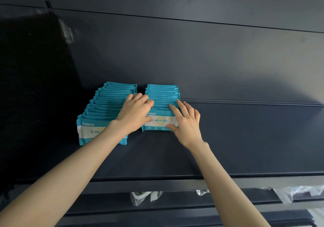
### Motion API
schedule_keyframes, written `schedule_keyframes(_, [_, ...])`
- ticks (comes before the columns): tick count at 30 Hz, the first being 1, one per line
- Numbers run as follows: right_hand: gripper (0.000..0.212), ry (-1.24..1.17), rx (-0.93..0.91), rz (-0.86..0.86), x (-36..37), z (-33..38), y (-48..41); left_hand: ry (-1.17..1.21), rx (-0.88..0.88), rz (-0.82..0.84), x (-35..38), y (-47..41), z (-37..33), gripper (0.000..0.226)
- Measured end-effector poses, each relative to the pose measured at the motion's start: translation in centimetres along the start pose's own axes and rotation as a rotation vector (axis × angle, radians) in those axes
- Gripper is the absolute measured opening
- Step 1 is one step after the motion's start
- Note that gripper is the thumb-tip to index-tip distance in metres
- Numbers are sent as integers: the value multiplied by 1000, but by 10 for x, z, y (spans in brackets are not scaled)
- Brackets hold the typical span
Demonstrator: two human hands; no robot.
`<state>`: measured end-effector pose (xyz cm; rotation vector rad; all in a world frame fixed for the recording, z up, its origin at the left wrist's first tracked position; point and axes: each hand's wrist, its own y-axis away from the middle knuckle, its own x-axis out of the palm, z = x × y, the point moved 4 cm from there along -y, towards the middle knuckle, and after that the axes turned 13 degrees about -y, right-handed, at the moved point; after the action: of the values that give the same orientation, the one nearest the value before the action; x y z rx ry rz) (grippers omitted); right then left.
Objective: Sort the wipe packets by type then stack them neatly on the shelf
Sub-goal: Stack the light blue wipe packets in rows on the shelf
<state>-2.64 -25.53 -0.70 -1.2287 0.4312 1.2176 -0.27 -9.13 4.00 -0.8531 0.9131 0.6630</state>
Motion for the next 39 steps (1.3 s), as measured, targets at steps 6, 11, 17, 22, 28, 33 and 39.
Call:
schedule_keyframes(6, [71, 6, 36, -28, 4, 1, 1, -45, 2, -7, -4, -1, -3, 44])
schedule_keyframes(11, [68, -10, 56, 27, -7, 8, 2, -30, -25, 27, -7, 3, -3, 47])
schedule_keyframes(17, [45, -94, 118, -110, -50, 7, 25, 140, -74, -76, -32, 10, -12, 39])
schedule_keyframes(22, [34, -89, 199, -267, -102, -11, 75, 261, -31, -268, -67, 18, -59, 30])
schedule_keyframes(28, [29, -64, 353, -341, -158, -48, 193, 493, 91, -228, -85, 52, -172, 34])
schedule_keyframes(33, [30, -37, 527, -293, -190, -76, 312, 615, 214, -155, -88, 96, -288, 33])
schedule_keyframes(39, [34, 19, 783, -220, -214, -108, 471, 697, 359, 56, -89, 165, -433, 36])
